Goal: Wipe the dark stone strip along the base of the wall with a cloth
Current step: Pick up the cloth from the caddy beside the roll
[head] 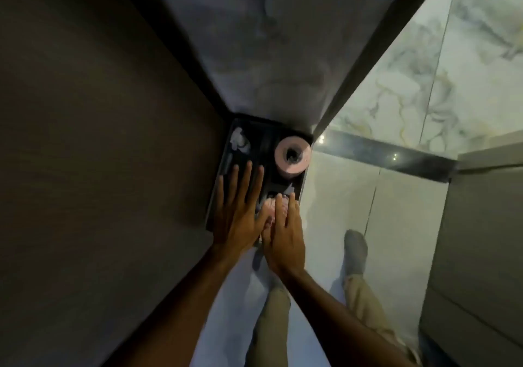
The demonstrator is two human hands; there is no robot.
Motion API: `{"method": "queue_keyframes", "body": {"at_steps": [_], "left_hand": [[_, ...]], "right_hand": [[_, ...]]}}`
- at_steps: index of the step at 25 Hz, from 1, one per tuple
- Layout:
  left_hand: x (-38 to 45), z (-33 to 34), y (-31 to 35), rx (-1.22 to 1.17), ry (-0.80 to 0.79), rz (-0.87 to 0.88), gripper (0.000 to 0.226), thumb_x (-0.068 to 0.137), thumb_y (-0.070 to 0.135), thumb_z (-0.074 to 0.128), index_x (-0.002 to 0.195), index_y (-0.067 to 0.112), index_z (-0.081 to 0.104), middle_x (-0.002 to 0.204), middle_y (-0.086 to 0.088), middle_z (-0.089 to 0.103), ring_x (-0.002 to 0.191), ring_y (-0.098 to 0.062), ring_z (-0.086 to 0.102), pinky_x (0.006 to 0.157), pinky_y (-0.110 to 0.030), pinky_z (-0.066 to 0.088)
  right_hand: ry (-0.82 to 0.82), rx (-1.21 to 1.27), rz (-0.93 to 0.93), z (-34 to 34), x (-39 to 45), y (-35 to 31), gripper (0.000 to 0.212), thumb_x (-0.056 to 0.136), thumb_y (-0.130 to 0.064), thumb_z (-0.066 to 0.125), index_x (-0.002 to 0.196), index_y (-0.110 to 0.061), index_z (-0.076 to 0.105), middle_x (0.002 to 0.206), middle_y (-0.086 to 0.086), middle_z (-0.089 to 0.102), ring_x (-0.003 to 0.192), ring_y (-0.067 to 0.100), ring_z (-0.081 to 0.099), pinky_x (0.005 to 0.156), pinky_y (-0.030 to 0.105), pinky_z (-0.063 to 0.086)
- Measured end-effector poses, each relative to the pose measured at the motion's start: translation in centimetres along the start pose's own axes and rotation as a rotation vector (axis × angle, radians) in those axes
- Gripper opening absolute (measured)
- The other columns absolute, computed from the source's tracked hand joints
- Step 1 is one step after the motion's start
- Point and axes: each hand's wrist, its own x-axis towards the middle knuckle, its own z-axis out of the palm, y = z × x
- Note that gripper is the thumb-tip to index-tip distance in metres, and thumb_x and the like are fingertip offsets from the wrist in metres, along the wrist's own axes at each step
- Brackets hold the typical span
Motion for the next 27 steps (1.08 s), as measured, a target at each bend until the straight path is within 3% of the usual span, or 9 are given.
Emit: {"method": "queue_keyframes", "body": {"at_steps": [5, 8, 10, 13, 17, 20, 22, 24, 27], "left_hand": [[5.5, 9.2, -0.7, -0.039, -0.102, 0.021, 0.085, 0.108, 0.062, 0.017, 0.178, 0.015, 0.009, 0.188, -0.014, 0.005, 0.174, -0.036, 0.004, 0.141, -0.063, 0.008], [5.2, 13.1, -1.1, -0.029, -0.121, 0.074, 0.090, 0.105, 0.066, 0.010, 0.178, 0.015, 0.004, 0.187, -0.015, -0.002, 0.173, -0.036, -0.003, 0.141, -0.061, 0.001], [5.3, 14.4, -2.1, 0.025, -0.134, 0.089, 0.090, 0.105, 0.066, 0.011, 0.178, 0.015, -0.001, 0.187, -0.017, -0.006, 0.173, -0.039, -0.004, 0.141, -0.064, 0.003], [5.1, 16.1, -2.3, 0.025, -0.064, 0.101, 0.090, 0.107, 0.065, 0.016, 0.178, 0.013, 0.001, 0.187, -0.021, -0.001, 0.173, -0.043, 0.001, 0.140, -0.066, 0.007], [5.2, 16.7, -2.2, 0.005, -0.007, 0.095, 0.089, 0.110, 0.069, 0.005, 0.178, 0.012, 0.003, 0.187, -0.021, 0.002, 0.173, -0.043, 0.003, 0.139, -0.064, 0.004], [5.4, 16.3, -2.3, 0.000, -0.049, 0.092, 0.092, 0.107, 0.067, 0.020, 0.178, 0.012, 0.002, 0.187, -0.021, 0.000, 0.173, -0.043, 0.001, 0.139, -0.069, 0.006], [5.4, 15.5, -2.2, 0.007, -0.070, 0.091, 0.093, 0.106, 0.067, 0.023, 0.178, 0.011, 0.001, 0.186, -0.021, -0.001, 0.173, -0.044, 0.000, 0.138, -0.070, 0.005], [5.1, 13.6, -1.5, 0.012, -0.071, 0.092, 0.092, 0.107, 0.065, 0.024, 0.178, 0.009, 0.005, 0.186, -0.022, 0.000, 0.172, -0.044, 0.001, 0.138, -0.071, 0.007], [4.3, 9.5, 0.8, 0.008, -0.078, 0.098, 0.089, 0.107, 0.060, 0.026, 0.177, 0.006, 0.011, 0.185, -0.024, 0.003, 0.172, -0.044, 0.004, 0.138, -0.069, 0.009]], "right_hand": [[-0.217, -0.150, 0.176, 9.0, 6.1, 5.5, 0.088, 0.116, -0.029, 0.055, 0.177, -0.012, -0.007, 0.185, 0.014, -0.017, 0.174, 0.032, -0.015, 0.144, 0.048, 0.007], [-0.244, -0.163, 0.208, 11.4, 7.1, 6.8, 0.088, 0.118, -0.030, 0.047, 0.174, -0.011, -0.019, 0.182, 0.016, -0.027, 0.172, 0.034, -0.021, 0.144, 0.047, 0.002], [-0.265, -0.189, 0.218, 12.0, 8.2, 7.1, 0.083, 0.119, -0.031, 0.041, 0.175, -0.014, -0.018, 0.183, 0.014, -0.028, 0.173, 0.033, -0.020, 0.144, 0.050, 0.007], [-0.289, -0.182, 0.277, 12.8, 8.6, 7.9, 0.090, 0.116, -0.034, 0.050, 0.176, -0.021, -0.015, 0.184, 0.010, -0.025, 0.173, 0.032, -0.017, 0.138, 0.062, 0.028], [-0.272, -0.179, 0.243, 13.4, 8.4, 8.7, 0.087, 0.116, -0.025, 0.048, 0.175, -0.017, -0.015, 0.184, 0.013, -0.023, 0.173, 0.035, -0.017, 0.141, 0.059, 0.019], [-0.176, -0.083, 0.202, 13.0, 8.7, 8.8, 0.071, 0.117, -0.010, 0.043, 0.176, -0.004, 0.005, 0.186, 0.020, -0.004, 0.175, 0.037, -0.003, 0.144, 0.050, 0.008], [-0.157, 0.025, 0.220, 11.9, 7.2, 8.1, 0.067, 0.114, -0.003, 0.045, 0.174, -0.001, 0.016, 0.186, 0.020, 0.006, 0.175, 0.036, 0.004, 0.144, 0.051, 0.010], [-0.177, 0.116, 0.180, 9.3, 4.6, 6.8, 0.074, 0.112, 0.000, 0.049, 0.176, -0.005, 0.012, 0.187, 0.014, 0.003, 0.175, 0.031, 0.000, 0.143, 0.053, 0.014], [-0.138, 0.240, 0.095, 3.1, 1.2, 5.5, 0.087, 0.108, 0.007, 0.056, 0.175, -0.017, 0.006, 0.187, 0.002, 0.000, 0.174, 0.021, -0.006, 0.144, 0.046, 0.018]]}}
